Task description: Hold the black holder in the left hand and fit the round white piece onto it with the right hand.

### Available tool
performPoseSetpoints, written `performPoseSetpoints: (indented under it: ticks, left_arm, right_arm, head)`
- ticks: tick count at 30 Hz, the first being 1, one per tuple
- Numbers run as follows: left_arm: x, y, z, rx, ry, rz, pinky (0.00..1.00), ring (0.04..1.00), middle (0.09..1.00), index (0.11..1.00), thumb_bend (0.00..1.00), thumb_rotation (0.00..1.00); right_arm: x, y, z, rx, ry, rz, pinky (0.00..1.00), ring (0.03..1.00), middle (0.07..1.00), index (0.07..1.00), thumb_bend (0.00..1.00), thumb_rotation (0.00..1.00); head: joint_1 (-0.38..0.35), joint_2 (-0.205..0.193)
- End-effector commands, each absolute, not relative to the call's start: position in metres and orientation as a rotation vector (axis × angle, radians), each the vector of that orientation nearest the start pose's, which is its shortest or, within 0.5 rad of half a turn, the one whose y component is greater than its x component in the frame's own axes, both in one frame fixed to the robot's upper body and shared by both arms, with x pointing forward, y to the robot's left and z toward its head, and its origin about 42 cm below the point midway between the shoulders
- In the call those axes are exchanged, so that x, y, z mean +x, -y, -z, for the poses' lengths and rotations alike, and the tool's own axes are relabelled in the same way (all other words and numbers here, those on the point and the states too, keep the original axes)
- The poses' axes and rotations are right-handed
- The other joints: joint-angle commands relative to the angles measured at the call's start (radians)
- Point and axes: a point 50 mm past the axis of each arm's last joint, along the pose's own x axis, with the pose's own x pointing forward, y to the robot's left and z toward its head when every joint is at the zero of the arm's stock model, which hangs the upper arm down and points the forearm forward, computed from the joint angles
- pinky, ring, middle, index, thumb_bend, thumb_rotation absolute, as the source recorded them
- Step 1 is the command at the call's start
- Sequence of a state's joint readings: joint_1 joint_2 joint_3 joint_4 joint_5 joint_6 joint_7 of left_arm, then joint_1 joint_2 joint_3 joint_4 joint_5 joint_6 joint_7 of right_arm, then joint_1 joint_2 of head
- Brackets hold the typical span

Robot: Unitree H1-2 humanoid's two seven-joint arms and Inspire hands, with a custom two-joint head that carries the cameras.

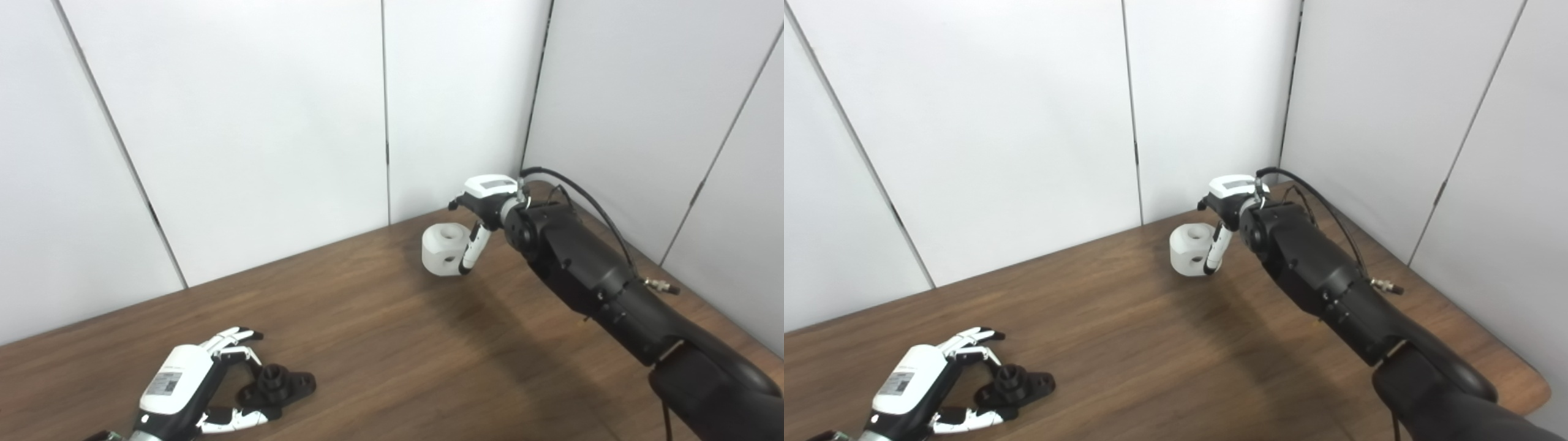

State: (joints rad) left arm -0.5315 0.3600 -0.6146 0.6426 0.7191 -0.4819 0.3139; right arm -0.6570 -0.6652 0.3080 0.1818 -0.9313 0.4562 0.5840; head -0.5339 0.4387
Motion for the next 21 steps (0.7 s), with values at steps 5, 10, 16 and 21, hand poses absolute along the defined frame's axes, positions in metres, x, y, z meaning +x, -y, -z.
performPoseSetpoints:
  ticks: [5, 10, 16, 21]
  left_arm:
    - [0.369, -0.256, -0.042, 1.279, 0.255, 0.703, 0.74, 0.879, 0.830, 0.482, 0.52, 0.08]
    - [0.367, -0.255, -0.043, 1.278, 0.263, 0.699, 0.72, 0.871, 0.821, 0.482, 0.52, 0.08]
    - [0.367, -0.256, -0.042, 1.279, 0.266, 0.698, 0.71, 0.870, 0.823, 0.482, 0.52, 0.08]
    - [0.365, -0.255, -0.042, 1.284, 0.270, 0.702, 0.69, 0.869, 0.823, 0.482, 0.52, 0.08]
  right_arm:
    - [0.465, 0.348, -0.309, -1.575, -0.243, -0.006, 0.82, 0.922, 0.933, 0.828, 1.00, 0.31]
    - [0.469, 0.347, -0.300, -1.558, -0.261, -0.020, 0.80, 0.922, 0.935, 0.817, 0.97, 0.30]
    - [0.469, 0.344, -0.293, -1.550, -0.252, -0.024, 0.78, 0.936, 0.935, 0.825, 0.95, 0.28]
    - [0.470, 0.343, -0.287, -1.554, -0.269, -0.036, 0.79, 0.934, 0.950, 0.834, 0.94, 0.29]
  head:
    - [0.000, 0.005]
    - [0.003, 0.008]
    - [0.007, 0.012]
    - [0.011, 0.016]
